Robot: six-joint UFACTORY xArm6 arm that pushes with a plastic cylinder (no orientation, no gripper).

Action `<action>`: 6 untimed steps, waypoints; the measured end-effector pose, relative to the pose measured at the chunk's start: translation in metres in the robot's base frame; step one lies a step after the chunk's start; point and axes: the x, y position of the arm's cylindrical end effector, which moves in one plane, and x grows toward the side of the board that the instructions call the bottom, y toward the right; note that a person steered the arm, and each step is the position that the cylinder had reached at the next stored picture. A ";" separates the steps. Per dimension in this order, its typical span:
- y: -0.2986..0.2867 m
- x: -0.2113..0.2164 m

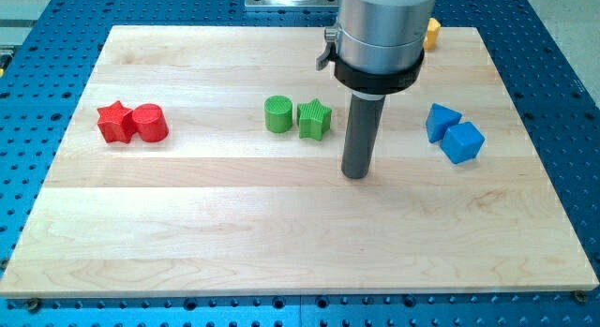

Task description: Point your arm at the bottom left of the green circle

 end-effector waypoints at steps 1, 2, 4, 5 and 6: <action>-0.005 -0.008; -0.023 -0.013; -0.024 -0.013; -0.024 -0.009; -0.024 -0.009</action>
